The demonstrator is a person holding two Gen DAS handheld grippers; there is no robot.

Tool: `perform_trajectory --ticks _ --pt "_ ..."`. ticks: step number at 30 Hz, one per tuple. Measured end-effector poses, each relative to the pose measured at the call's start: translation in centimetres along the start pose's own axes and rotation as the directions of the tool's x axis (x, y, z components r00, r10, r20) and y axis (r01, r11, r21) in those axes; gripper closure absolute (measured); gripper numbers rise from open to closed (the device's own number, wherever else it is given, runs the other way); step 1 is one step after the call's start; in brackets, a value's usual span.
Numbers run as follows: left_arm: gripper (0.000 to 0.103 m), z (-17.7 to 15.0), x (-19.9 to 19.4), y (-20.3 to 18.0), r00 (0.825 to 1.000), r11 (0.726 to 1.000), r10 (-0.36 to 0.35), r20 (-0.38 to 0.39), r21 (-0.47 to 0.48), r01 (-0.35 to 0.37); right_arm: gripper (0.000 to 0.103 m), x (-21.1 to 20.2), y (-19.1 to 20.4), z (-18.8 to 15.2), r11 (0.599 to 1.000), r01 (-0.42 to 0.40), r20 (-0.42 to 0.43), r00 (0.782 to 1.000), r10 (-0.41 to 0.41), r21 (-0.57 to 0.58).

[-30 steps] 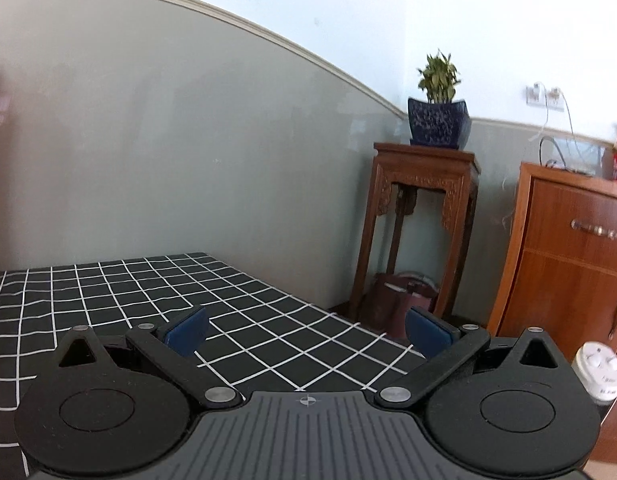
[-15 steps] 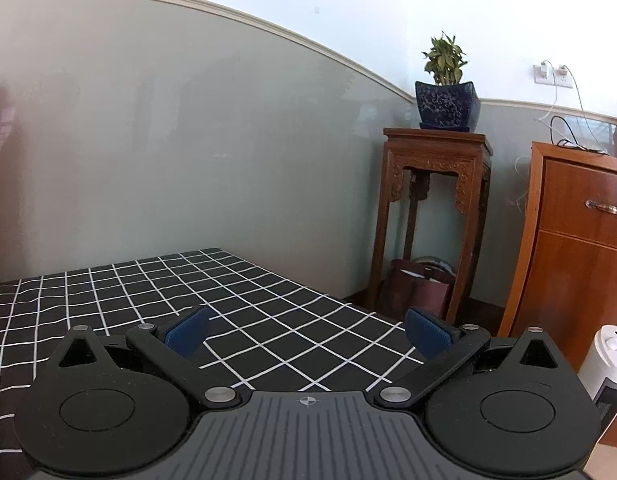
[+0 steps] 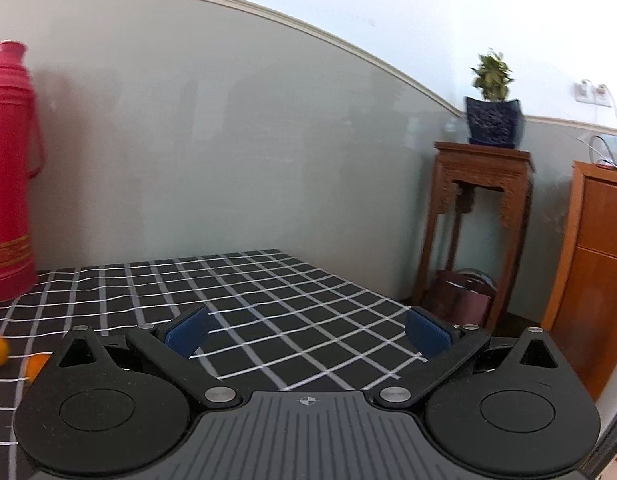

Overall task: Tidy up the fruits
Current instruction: 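Grasp the carrot piece with the left gripper and drop it into the box, then move the right gripper to the small mandarin and grasp it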

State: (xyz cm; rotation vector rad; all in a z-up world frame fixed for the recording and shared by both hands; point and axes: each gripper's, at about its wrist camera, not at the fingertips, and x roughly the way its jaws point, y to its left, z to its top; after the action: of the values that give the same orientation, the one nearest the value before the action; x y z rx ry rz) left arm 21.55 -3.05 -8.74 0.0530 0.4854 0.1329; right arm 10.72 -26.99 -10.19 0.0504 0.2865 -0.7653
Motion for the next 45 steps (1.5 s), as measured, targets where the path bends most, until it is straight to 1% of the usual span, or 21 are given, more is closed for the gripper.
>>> perform_trajectory --ticks 5,7,9,13,14,15,16,17,19,20,21,22,25,26,28,32,36,42,43,44,45 --pt "0.089 0.1 1.3 4.5 0.991 0.991 0.114 -0.067 -0.062 -0.118 0.0 -1.1 3.1 -0.3 0.996 -0.077 0.005 0.997 0.077 -0.036" --pt "0.086 0.0 1.5 5.7 0.986 0.986 0.145 -0.087 -0.073 -0.151 0.0 -1.4 4.2 -0.4 0.993 -0.105 0.004 0.994 0.105 -0.052" --pt "0.081 0.0 1.5 7.0 0.982 0.982 0.154 -0.113 -0.089 -0.164 0.0 -1.8 5.3 -0.6 0.989 -0.135 0.004 0.991 0.135 -0.062" --pt "0.075 -0.2 1.2 8.5 0.981 0.98 0.13 -0.144 -0.13 -0.149 0.0 -2.5 7.0 -0.7 0.978 -0.191 0.002 0.981 0.192 -0.078" --pt "0.067 -0.2 0.7 8.8 0.982 0.979 0.125 -0.143 -0.14 -0.145 0.0 -2.6 7.3 -0.8 0.976 -0.202 0.003 0.979 0.203 -0.083" --pt "0.05 -0.3 0.4 9.2 0.983 0.978 0.121 -0.137 -0.15 -0.141 0.0 -2.8 7.8 -0.8 0.972 -0.217 0.002 0.976 0.218 -0.091" --pt "0.045 -0.4 0.4 9.5 0.985 0.978 0.117 -0.129 -0.159 -0.137 0.0 -2.7 8.0 -0.7 0.968 -0.23 -0.003 0.973 0.231 -0.098" --pt "0.039 -0.4 -0.1 9.9 0.99 0.98 0.082 -0.116 -0.172 -0.101 0.0 -2.9 8.6 -0.9 0.964 -0.244 -0.008 0.97 0.244 -0.105" --pt "0.036 -0.5 -0.9 10.0 0.993 0.983 0.066 -0.094 -0.163 -0.081 0.0 -2.9 9.3 -0.9 0.956 -0.271 -0.022 0.963 0.27 -0.117" --pt "0.03 -0.4 -1.2 9.9 0.994 0.985 0.067 -0.084 -0.153 -0.08 0.0 -2.9 9.6 -0.9 0.952 -0.282 -0.027 0.959 0.281 -0.119" --pt "0.02 -0.5 -1.6 9.9 0.994 0.985 0.082 -0.072 -0.144 -0.092 0.0 -2.9 9.9 -1.0 0.947 -0.296 -0.033 0.955 0.295 -0.123" --pt "0.019 -0.6 -2.3 10.0 0.994 0.985 0.099 -0.05 -0.14 -0.106 0.0 -2.9 10.2 -1.0 0.943 -0.308 -0.039 0.951 0.305 -0.126" --pt "0.015 -0.5 -3.7 10.8 0.993 0.984 0.12 0.017 -0.136 -0.117 0.0 -2.6 10.9 -1.0 0.932 -0.335 -0.056 0.942 0.331 -0.138" --pt "0.011 -0.5 -4.0 11.2 0.99 0.982 0.135 0.029 -0.138 -0.13 0.0 -2.4 11.2 -1.0 0.928 -0.346 -0.064 0.938 0.34 -0.14" --pt "0.01 -0.6 -4.2 12.2 0.984 0.974 0.173 0.034 -0.154 -0.165 0.0 -2.3 11.5 -1.0 0.918 -0.371 -0.081 0.928 0.362 -0.143" --pt "0.01 -0.9 -4.1 14.9 0.976 0.953 0.218 -0.006 -0.213 -0.214 0.0 -1.5 12.5 -1.1 0.896 -0.416 -0.127 0.908 0.4 -0.154" --pt "0.009 -1.4 -4.5 17.6 0.96 0.929 0.28 -0.017 -0.248 -0.275 0.0 0.0 13.6 -1.0 0.876 -0.457 -0.2 0.883 0.425 -0.155" --pt "0.009 -2.2 -5.0 20.8 0.942 0.9 0.333 -0.05 -0.279 -0.334 0.0 2.3 14.7 -1.0 0.875 -0.471 -0.292 0.857 0.425 -0.108" --pt "0.009 -2.4 -5.1 21.2 0.939 0.897 0.338 -0.055 -0.282 -0.339 0.002 2.6 14.9 -1.1 0.876 -0.471 -0.308 0.853 0.421 -0.105" --pt "0.009 -2.5 -5.2 21.6 0.938 0.895 0.342 -0.06 -0.284 -0.345 0.02 3.0 15.1 -1.1 0.876 -0.471 -0.324 0.848 0.419 -0.1" --pt "0.009 -2.6 -5.2 21.9 0.936 0.892 0.345 -0.065 -0.288 -0.349 0.033 3.5 15.3 -1.2 0.875 -0.475 -0.354 0.837 0.418 -0.09"
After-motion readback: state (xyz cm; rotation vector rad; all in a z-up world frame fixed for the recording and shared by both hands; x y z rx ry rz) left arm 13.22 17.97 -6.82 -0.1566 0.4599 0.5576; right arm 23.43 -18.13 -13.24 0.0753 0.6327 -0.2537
